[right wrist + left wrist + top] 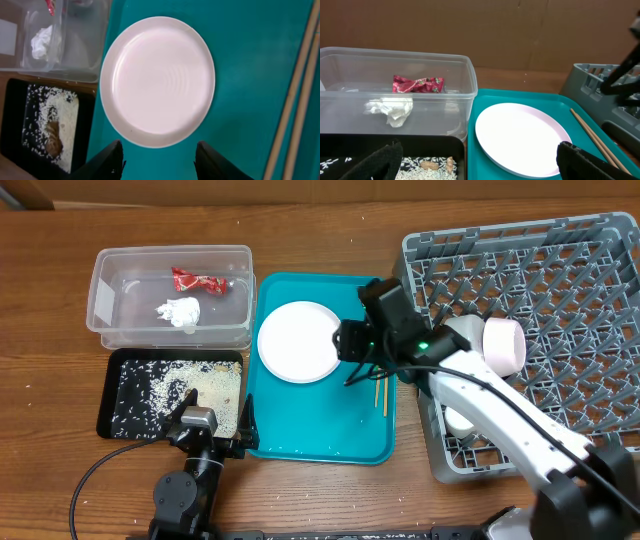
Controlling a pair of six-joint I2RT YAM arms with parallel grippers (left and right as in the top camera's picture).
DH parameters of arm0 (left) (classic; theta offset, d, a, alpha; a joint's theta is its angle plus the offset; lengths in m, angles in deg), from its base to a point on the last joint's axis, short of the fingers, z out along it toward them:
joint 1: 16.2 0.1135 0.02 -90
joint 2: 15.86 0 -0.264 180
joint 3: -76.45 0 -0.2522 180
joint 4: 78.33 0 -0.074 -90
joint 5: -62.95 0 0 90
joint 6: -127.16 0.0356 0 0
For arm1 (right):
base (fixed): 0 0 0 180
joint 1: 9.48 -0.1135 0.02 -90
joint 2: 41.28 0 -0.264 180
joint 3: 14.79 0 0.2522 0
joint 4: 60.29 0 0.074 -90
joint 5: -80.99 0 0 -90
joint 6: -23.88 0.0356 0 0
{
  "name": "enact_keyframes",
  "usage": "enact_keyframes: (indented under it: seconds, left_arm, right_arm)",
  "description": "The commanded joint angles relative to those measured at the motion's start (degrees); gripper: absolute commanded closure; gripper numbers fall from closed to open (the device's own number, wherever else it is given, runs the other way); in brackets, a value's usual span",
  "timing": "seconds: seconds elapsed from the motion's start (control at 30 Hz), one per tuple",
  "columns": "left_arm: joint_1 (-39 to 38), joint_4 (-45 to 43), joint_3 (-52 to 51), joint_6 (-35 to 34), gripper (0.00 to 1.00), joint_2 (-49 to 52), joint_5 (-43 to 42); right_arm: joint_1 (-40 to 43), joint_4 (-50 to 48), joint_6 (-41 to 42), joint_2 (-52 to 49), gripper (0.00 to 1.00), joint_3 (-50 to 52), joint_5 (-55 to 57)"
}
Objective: Sort waste into correct bins and load items into the dishwasher
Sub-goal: 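Reach the right gripper to the pink plate rim and grasp it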
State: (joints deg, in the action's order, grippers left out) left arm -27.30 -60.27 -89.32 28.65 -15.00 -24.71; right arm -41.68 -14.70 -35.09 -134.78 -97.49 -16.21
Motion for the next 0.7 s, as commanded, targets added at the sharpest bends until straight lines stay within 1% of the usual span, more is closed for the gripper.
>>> enact_keyframes:
  seconds: [0.0, 0.17, 0.3, 0.37, 0.47, 0.5, 0.53, 0.6, 0.67]
  left_arm:
    - [0.6, -0.2, -0.2, 1.0, 0.00, -0.5, 0.6]
    - [0.6, -0.2, -0.2, 1.0, 0.00, -0.5, 0.6]
    - [0.6, -0.2, -0.2, 1.0, 0.00, -0.5, 0.6]
    - [0.6, -0.2, -0.2, 1.0, 0.00, -0.5, 0.6]
    - [0.6, -0.2, -0.2, 1.0, 0.00, -0.5, 0.6]
    - [0.6, -0.2, -0.2, 1.0, 0.00, -0.5, 0.6]
    - [0.6, -0.2, -0.2, 1.0, 0.00, -0.5, 0.6]
    - [0.6, -0.2, -0.2, 1.0, 0.00, -0.5, 0.6]
    - [0.6, -0.2, -0.2, 1.0, 0.00, -0.5, 0.6]
  right_arm:
    - [1.6, -1.8, -1.5, -6.1, 0.50, -1.4, -0.6]
    - [4.4, -3.7, -1.5, -14.5, 0.47, -3.2, -3.5]
    - [5.3, -5.6, -0.8, -18.5, 0.48, -3.2, -5.4]
    - [5.3, -6.2, -0.8, -19.9, 0.55, -3.2, -6.6]
    - [4.6, -6.4, -0.8, -21.2, 0.68, -3.2, -6.8]
    - [4.4, -6.4, -0.8, -21.3, 0.69, -3.2, -6.8]
    - [4.2, -6.5, -0.8, -21.3, 0.76, -3.2, -6.8]
    - [4.2, -6.6, -0.8, -21.3, 0.85, -3.2, -6.8]
    - [4.2, -6.4, -0.9, -21.2, 0.91, -3.2, -6.8]
